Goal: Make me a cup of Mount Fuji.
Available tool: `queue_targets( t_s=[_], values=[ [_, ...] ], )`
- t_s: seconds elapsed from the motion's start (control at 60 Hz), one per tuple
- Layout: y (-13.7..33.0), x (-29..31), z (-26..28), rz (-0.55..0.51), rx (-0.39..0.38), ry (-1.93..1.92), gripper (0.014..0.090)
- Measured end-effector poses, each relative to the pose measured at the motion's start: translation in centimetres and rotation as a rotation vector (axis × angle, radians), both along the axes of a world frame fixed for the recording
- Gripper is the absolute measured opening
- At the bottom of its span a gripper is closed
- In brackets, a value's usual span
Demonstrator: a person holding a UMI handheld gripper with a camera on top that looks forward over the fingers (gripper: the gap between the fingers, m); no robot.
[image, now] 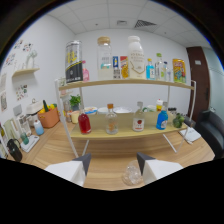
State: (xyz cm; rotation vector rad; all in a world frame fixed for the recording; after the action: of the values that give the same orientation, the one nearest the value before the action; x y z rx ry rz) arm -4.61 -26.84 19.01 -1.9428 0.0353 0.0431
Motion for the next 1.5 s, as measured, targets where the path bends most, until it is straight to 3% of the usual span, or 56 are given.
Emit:
queue_targets(
  t_s=[0.217, 0.4, 0.583, 0.617, 0.9, 1.117, 1.5],
  values=[
    [8.7, -1.0, 2.1, -0.014, 0.091, -0.007, 0.0851],
    [14.2, -0.3, 1.6, -0.032, 0.093, -0.036, 0.0724],
    [16.4, -0.5, 0.2, -0.020, 0.067, -0.046, 0.0458],
    [16.6, -0.4, -0.2, -0.019, 0.057, -0.049, 0.0369],
    [16.2, -0.3, 0.0, -0.007, 0.063, -0.056, 0.0355],
    [12.0, -1.1, 1.5, 0.002, 0.087, 0.010, 0.0352],
    [5.7, -2.0, -6.4, -0.033, -0.056, 0.286, 0.0351]
  ],
)
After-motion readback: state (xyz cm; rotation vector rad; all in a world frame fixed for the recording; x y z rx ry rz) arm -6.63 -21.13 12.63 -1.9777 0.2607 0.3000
